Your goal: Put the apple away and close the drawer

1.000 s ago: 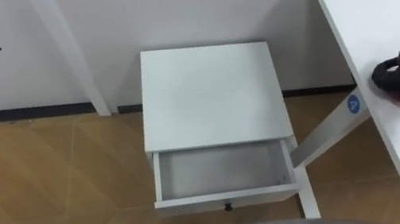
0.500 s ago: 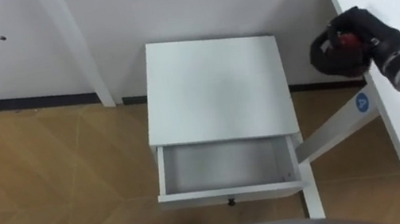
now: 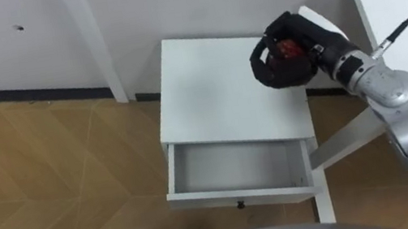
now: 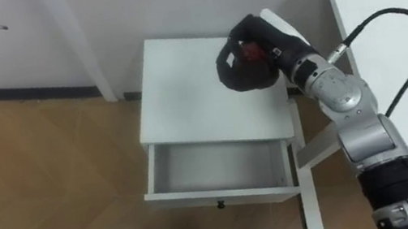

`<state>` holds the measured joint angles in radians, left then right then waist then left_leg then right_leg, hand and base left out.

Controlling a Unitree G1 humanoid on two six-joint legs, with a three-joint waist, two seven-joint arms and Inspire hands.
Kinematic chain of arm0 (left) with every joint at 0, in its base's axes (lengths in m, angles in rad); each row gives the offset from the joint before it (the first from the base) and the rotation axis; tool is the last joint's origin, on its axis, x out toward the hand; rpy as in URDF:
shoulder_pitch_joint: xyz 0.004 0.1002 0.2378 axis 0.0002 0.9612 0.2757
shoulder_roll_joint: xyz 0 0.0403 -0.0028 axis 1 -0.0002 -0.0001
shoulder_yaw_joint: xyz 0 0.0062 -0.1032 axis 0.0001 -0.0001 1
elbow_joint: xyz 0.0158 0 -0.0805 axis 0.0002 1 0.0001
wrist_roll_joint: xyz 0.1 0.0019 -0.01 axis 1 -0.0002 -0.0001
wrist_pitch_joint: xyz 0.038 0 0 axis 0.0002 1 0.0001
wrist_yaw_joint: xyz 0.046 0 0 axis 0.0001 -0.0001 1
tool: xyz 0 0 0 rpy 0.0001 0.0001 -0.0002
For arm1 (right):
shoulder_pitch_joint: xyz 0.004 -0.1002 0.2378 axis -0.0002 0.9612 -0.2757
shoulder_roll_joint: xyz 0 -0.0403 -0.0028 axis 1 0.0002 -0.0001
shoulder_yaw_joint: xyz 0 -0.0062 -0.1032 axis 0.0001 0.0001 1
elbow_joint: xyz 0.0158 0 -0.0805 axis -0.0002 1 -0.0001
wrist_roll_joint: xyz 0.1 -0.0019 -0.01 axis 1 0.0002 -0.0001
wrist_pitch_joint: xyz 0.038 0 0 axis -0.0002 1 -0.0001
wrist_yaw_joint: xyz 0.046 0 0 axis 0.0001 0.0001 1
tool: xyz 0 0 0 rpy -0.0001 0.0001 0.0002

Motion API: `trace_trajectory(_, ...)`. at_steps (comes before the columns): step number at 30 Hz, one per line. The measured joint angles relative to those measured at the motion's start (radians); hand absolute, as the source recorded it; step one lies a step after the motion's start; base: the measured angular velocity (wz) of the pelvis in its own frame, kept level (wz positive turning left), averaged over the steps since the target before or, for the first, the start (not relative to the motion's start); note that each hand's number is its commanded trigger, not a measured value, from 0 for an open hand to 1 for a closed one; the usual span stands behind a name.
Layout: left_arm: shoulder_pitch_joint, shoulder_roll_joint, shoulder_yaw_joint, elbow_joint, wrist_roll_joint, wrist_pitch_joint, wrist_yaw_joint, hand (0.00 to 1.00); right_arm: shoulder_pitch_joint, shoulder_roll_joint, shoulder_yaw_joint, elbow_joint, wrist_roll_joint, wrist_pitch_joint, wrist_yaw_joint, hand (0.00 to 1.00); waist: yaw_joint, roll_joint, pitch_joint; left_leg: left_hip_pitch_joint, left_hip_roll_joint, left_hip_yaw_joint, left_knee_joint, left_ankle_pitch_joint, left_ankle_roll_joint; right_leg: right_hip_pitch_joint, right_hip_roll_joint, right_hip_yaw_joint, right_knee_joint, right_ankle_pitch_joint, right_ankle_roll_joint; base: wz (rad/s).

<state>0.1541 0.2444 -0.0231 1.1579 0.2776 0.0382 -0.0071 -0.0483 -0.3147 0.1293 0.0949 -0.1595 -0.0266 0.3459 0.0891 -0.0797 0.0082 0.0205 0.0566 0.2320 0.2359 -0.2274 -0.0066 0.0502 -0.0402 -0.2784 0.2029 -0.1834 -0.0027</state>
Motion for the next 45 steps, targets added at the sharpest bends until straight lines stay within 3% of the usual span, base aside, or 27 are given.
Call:
trace_trajectory(7, -0.012, -0.003, -0.032, -0.002, 0.0, 0.009, -0.001, 0.0, -0.009, 0.019, 0.134, 0.001, -0.001, 0.024, 0.048, 1.0, 0.028, 0.007, 0.0036, -0.004, 0.0, -0.015, 0.005, 0.0, 0.0, 0.0, -0.002, -0.016, -0.005, 0.0, 0.0, 0.05)
trace_trajectory(12, -0.018, -0.013, -0.034, -0.001, 0.0, 0.03, -0.002, 0.0, -0.009, 0.054, 0.137, 0.001, -0.003, 0.044, 0.083, 1.0, 0.029, 0.025, -0.0026, -0.018, -0.001, -0.023, 0.006, 0.0, 0.0, 0.0, -0.002, -0.026, -0.016, 0.001, 0.001, 0.07)
trace_trajectory(17, -0.026, -0.025, -0.042, -0.002, 0.0, 0.03, 0.002, 0.0, -0.009, 0.06, 0.175, 0.001, -0.004, 0.051, 0.098, 1.0, 0.03, 0.044, 0.0018, -0.015, -0.001, -0.024, 0.004, 0.001, 0.0, -0.001, -0.003, -0.026, -0.018, 0.001, 0.001, 0.01)
trace_trajectory(18, -0.026, -0.027, -0.049, -0.004, 0.0, 0.03, 0.006, 0.0, -0.009, 0.061, 0.188, 0.002, -0.004, 0.051, 0.107, 0.96, 0.029, 0.045, 0.0022, -0.014, -0.001, -0.024, 0.003, 0.001, -0.001, -0.001, -0.005, -0.026, -0.018, 0.001, 0.001, 0.0)
trace_trajectory(19, -0.026, -0.027, -0.06, -0.007, 0.0, 0.03, 0.013, 0.0, -0.009, 0.06, 0.203, 0.003, -0.005, 0.051, 0.117, 0.73, 0.029, 0.044, 0.0018, -0.013, -0.001, -0.024, 0.003, 0.001, -0.001, -0.001, -0.004, -0.026, -0.017, 0.001, 0.001, 0.0)
trace_trajectory(20, -0.027, -0.029, -0.06, -0.009, 0.0, 0.03, 0.017, 0.0, -0.008, 0.061, 0.21, 0.003, -0.006, 0.051, 0.123, 0.0, 0.029, 0.043, 0.0016, -0.013, -0.001, -0.024, 0.002, 0.001, -0.001, -0.001, -0.004, -0.026, -0.017, 0.001, 0.001, 0.0)
trace_trajectory(25, -0.032, -0.032, -0.078, -0.021, 0.0, 0.027, 0.023, 0.0, -0.008, 0.062, 0.239, 0.012, -0.028, 0.052, 0.153, 0.0, 0.027, 0.029, -0.0049, -0.012, -0.001, -0.028, 0.002, 0.001, -0.001, 0.0, -0.006, -0.025, -0.018, 0.001, 0.001, 0.0)
trace_trajectory(31, -0.035, -0.03, -0.079, -0.021, 0.0, 0.028, 0.025, 0.0, -0.006, 0.063, 0.241, 0.011, -0.043, 0.074, 0.178, 0.0, 0.025, 0.019, -0.0033, -0.015, -0.001, -0.028, 0.002, 0.002, 0.0, 0.002, -0.008, -0.024, -0.017, 0.001, 0.001, 0.0)
trace_trajectory(45, -0.035, -0.03, -0.08, -0.021, -0.001, 0.028, 0.024, 0.0, -0.006, 0.064, 0.241, 0.011, -0.043, 0.074, 0.204, 0.0, 0.025, 0.019, -0.001, -0.018, -0.001, -0.029, 0.003, 0.002, 0.0, 0.001, -0.007, -0.025, -0.017, 0.001, 0.001, 0.0)
